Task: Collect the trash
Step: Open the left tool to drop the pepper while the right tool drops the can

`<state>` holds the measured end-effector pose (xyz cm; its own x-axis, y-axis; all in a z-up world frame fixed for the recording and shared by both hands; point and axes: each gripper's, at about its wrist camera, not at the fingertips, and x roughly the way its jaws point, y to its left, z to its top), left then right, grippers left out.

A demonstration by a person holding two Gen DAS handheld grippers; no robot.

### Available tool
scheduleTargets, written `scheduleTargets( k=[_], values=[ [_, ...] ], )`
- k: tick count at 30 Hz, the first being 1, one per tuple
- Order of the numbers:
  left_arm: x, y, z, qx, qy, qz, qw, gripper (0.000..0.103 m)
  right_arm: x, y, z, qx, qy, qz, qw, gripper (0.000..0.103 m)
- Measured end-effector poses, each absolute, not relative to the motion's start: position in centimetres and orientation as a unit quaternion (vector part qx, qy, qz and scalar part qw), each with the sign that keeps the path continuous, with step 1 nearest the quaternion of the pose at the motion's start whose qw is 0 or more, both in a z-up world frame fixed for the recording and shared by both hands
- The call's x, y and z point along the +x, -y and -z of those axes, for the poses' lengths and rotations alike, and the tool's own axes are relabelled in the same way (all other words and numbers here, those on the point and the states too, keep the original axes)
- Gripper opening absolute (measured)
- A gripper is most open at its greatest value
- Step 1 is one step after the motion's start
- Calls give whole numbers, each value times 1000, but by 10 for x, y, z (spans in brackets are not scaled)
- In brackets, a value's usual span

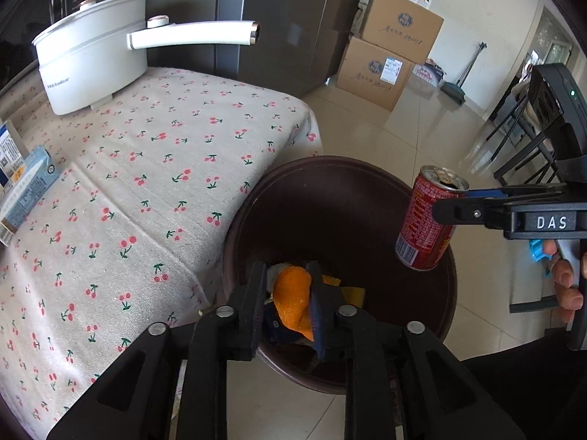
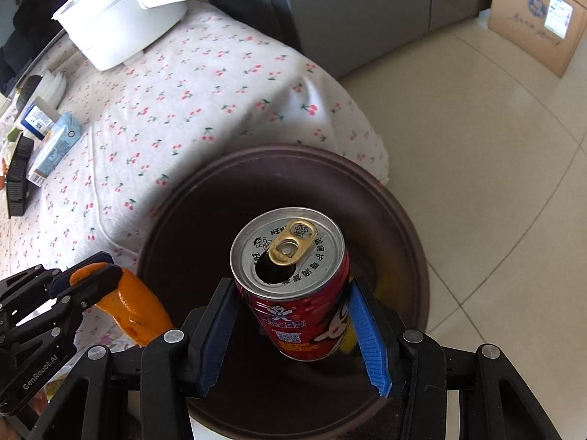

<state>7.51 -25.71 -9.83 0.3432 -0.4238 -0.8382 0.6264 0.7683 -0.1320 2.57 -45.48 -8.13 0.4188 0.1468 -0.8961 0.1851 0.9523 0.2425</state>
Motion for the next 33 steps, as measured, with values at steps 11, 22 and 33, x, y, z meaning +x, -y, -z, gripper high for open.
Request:
scheduleTargets(
  k=[11,22,33],
  values=[
    [78,239,101,149,-472,259,830,103,25,453,87,144,-551,7,822,54],
    [88,197,95,115,-484,226,838,103,36,430,88,128,-558,-7,820,64],
    [92,163,87,103,-487,197,845,103,46,395,78,48,-547,0,836,96]
  ],
)
